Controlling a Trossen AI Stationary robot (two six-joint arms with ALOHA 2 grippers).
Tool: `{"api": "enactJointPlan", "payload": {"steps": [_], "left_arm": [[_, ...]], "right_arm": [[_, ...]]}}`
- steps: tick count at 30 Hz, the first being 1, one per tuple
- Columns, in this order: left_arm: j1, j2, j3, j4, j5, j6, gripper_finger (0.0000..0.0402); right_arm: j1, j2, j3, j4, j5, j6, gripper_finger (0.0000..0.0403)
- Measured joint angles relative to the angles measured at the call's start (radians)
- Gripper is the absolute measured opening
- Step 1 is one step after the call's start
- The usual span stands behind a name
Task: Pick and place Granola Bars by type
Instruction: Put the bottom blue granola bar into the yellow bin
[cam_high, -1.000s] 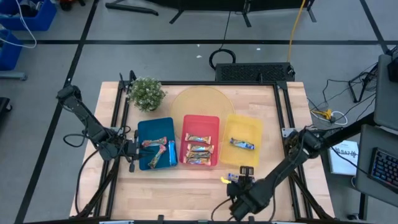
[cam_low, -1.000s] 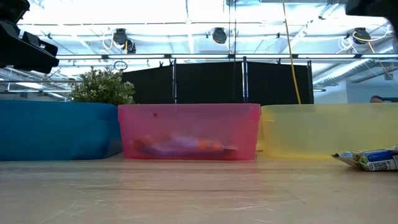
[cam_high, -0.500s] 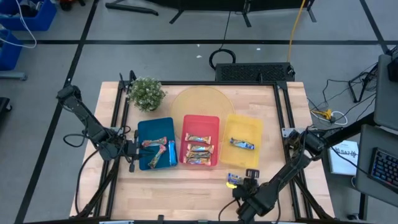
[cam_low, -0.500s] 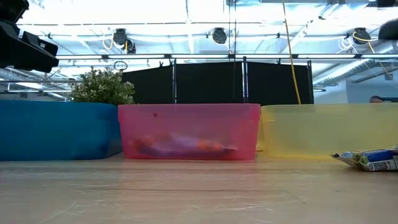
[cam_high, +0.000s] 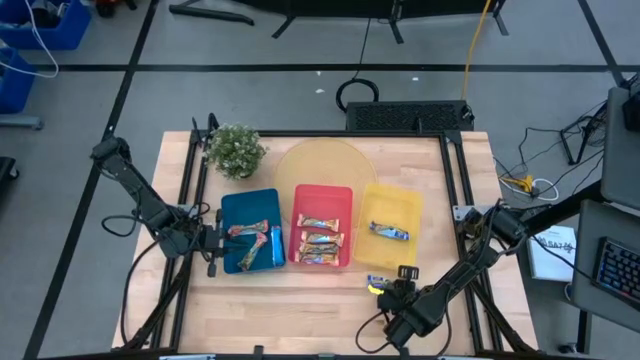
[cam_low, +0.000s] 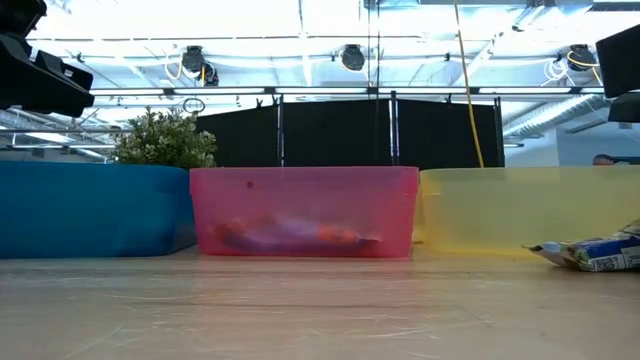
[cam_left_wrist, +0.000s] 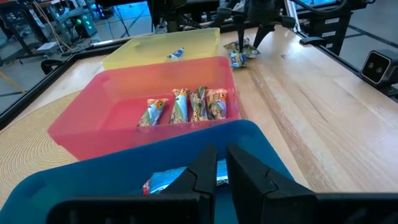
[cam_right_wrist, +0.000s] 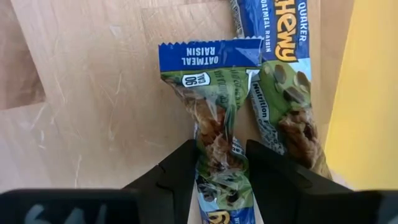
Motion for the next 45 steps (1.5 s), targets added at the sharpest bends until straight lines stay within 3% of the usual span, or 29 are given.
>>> {"api": "enactJointPlan", "payload": {"steps": [8,12,19,25,29,31,37,45], "left_arm": [[0.000,0.000,0.000,0.000,0.005,-0.020,0.0044],[0.000,0.000,0.000,0.000,0.005,-0.021,0.0044],[0.000,0.000,0.000,0.001,0.005,-0.031,0.0044],[0.000,0.000,0.000,0.001,0.005,-0.030,0.0044],[0.000,0.000,0.000,0.001,0.005,-0.028,0.0044],[0.000,0.000,0.000,0.001,0.005,-0.024,0.0044],[0.000,0.000,0.000,0.000,0.005,-0.023,0.0044],[0.000,0.000,0.000,0.000,0.005,-0.021,0.0044]], "right_arm": [[-0.004,-0.038,0.019,0.004,-0.038,0.049,0.0106],[-0.002,-0.119,0.032,0.040,-0.068,0.078,0.0077],[-0.016,-0.274,0.032,0.130,-0.029,0.012,0.0046],[-0.067,-0.429,0.033,0.140,0.162,-0.198,0.0043],[-0.141,-0.533,0.034,0.087,0.348,-0.313,0.0043],[-0.194,-0.571,0.034,0.043,0.389,-0.350,0.0043],[-0.381,-0.606,-0.039,-0.076,0.329,-0.417,0.0042],[-0.547,-0.605,-0.354,0.139,0.111,-0.481,0.0042]]}}
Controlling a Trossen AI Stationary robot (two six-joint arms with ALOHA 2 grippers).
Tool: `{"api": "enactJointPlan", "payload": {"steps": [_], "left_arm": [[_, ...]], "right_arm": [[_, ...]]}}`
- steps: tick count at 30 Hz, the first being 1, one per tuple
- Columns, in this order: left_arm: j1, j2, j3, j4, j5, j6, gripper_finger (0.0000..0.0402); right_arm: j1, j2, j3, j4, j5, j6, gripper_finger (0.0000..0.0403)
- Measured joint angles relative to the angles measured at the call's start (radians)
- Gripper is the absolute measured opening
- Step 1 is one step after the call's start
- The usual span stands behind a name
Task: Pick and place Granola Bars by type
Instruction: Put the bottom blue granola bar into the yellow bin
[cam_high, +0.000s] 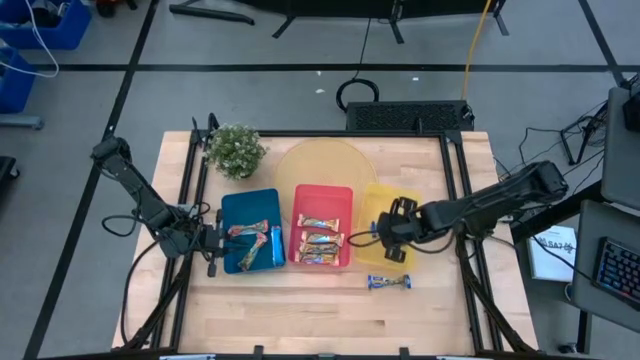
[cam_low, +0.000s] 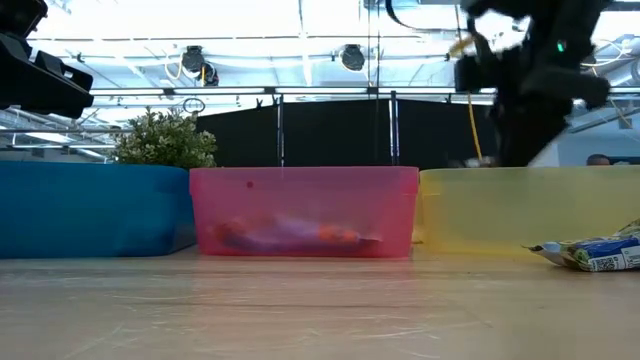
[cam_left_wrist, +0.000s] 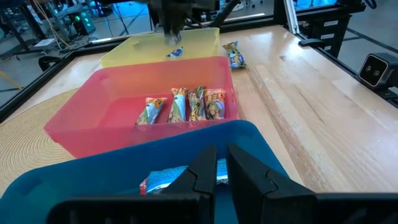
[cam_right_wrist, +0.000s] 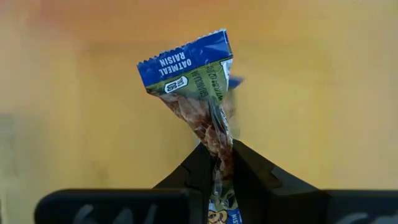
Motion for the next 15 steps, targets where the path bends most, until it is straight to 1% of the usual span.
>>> {"api": "enactJointPlan", "payload": {"steps": [3,7,12,15], "left_arm": [[0.000,0.000,0.000,0.000,0.000,0.000,0.0044],[0.000,0.000,0.000,0.000,0.000,0.000,0.0044],[0.000,0.000,0.000,0.000,0.000,0.000,0.0044],[0.000,0.000,0.000,0.000,0.000,0.000,0.0044]], "right_arm": [[-0.024,0.000,-0.082,0.095,-0.066,-0.008,0.0042],[-0.031,0.000,-0.154,0.193,-0.099,-0.001,0.0042],[-0.030,0.000,-0.183,0.200,-0.125,0.010,0.0044],[-0.030,-0.001,-0.185,0.201,-0.125,0.010,0.0056]]}}
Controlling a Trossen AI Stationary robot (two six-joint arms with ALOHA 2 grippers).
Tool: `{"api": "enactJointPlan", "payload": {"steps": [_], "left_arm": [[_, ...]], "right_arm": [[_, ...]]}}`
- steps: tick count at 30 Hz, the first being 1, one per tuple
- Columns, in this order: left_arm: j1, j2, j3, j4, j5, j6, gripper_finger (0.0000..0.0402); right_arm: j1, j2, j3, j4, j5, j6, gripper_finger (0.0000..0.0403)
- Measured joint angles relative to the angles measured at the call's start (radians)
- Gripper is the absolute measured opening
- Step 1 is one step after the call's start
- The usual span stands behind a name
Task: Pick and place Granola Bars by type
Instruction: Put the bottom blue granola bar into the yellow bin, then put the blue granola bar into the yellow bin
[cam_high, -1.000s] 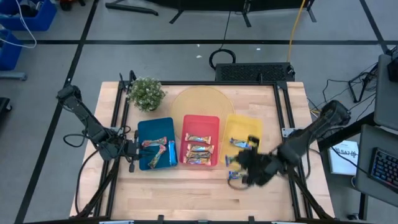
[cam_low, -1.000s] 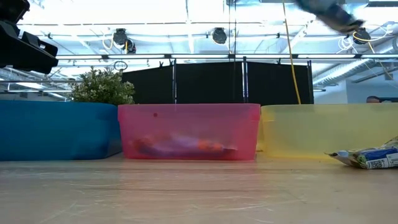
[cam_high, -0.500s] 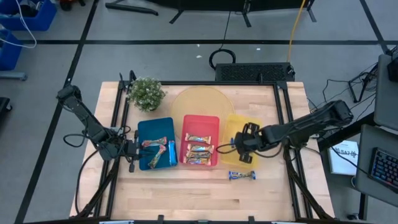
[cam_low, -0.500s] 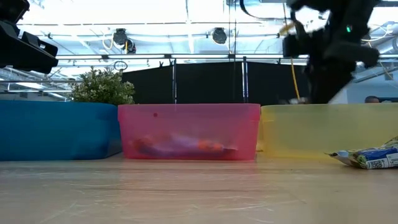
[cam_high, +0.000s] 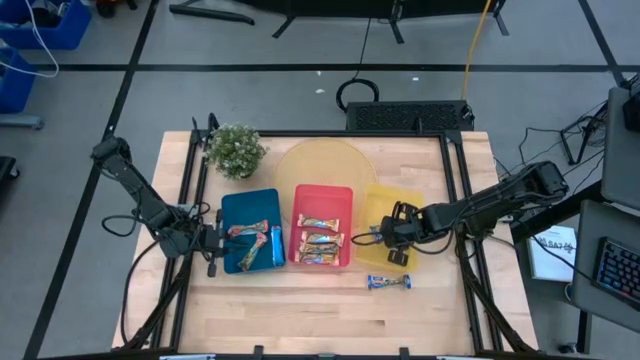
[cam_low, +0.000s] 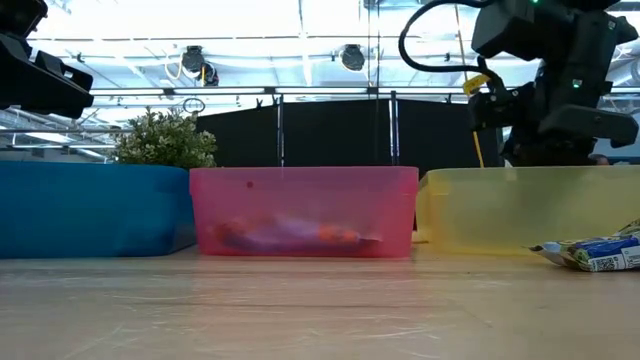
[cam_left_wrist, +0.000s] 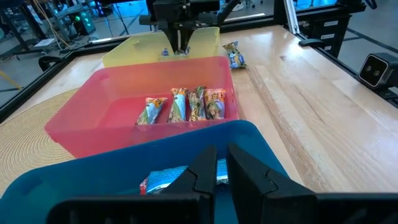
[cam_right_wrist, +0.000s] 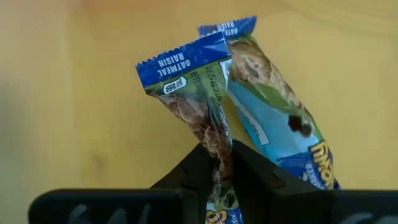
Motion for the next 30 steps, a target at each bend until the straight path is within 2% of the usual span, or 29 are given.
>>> {"api": "enactJointPlan", "payload": {"steps": [9,12,17,21,25,30], "left_arm": [[0.000,0.000,0.000,0.000,0.000,0.000,0.0044],[0.000,0.000,0.000,0.000,0.000,0.008,0.0044],[0.000,0.000,0.000,0.000,0.000,0.008,0.0044],[0.000,0.000,0.000,-0.001,0.000,0.008,0.0044],[0.000,0.000,0.000,-0.001,0.000,0.008,0.0044],[0.000,0.000,0.000,-0.001,0.000,0.000,0.0044]], "right_arm": [[0.000,0.000,0.038,-0.005,0.004,0.000,0.0140],[0.007,0.000,0.091,-0.017,0.049,-0.014,0.0157],[0.059,0.000,0.225,-0.053,0.121,-0.087,0.0160],[0.150,0.021,0.355,-0.039,0.191,-0.110,0.0158],[0.271,0.118,0.493,-0.046,0.292,-0.140,0.0162],[0.366,0.266,0.665,-0.190,0.314,-0.046,0.0166]]}}
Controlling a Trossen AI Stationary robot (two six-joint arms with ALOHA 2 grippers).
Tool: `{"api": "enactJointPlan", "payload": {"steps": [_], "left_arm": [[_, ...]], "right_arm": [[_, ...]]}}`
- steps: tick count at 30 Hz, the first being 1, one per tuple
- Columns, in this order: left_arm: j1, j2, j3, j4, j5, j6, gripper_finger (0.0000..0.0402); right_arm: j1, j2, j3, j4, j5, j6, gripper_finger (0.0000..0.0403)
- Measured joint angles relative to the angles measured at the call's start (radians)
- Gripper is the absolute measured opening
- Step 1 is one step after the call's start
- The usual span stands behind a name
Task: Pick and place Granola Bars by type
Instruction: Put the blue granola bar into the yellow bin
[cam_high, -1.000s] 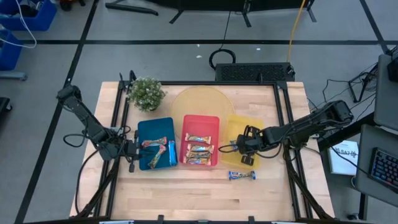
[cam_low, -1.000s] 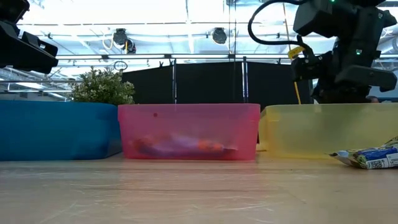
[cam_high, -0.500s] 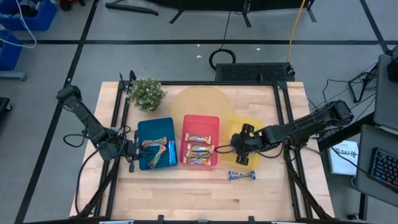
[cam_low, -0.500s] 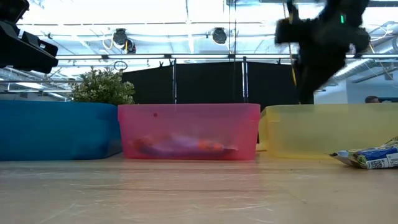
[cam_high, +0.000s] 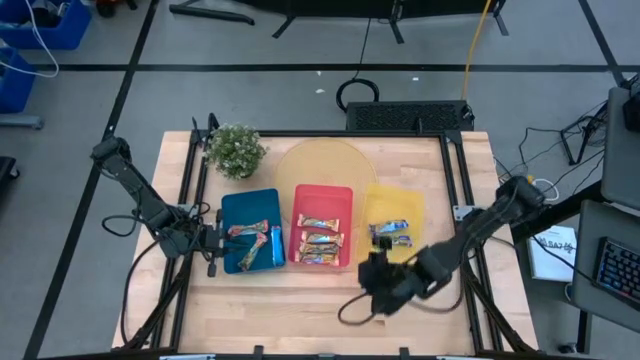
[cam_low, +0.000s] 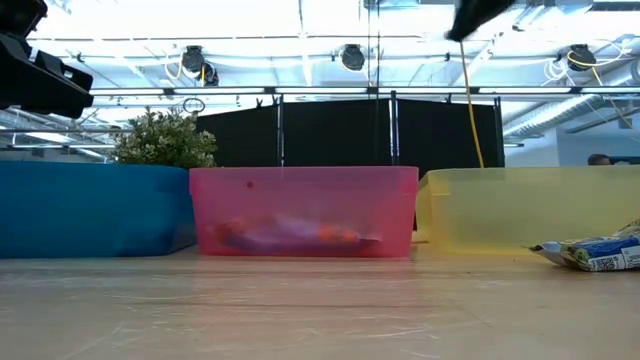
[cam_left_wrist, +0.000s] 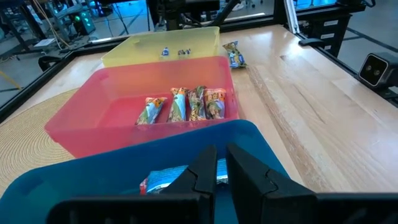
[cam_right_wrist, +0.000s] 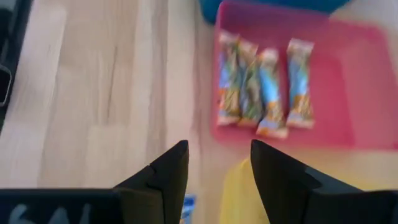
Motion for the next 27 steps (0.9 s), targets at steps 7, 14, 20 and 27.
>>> {"api": "enactJointPlan", "payload": {"steps": [7,14,20,27], "left_arm": [[0.000,0.000,0.000,0.000,0.000,-0.001,0.0044],[0.000,0.000,0.000,0.000,0.000,-0.001,0.0044],[0.000,0.000,0.000,0.000,0.001,-0.001,0.0044],[0.000,0.000,0.000,0.000,0.001,-0.001,0.0044]], "right_arm": [[0.068,0.166,0.126,-0.225,-0.159,0.240,0.0167],[0.106,0.227,0.128,-0.228,-0.186,0.296,0.0167],[0.115,0.262,0.128,-0.234,-0.211,0.293,0.0167],[0.093,0.334,0.128,-0.250,-0.238,0.210,0.0167]]}}
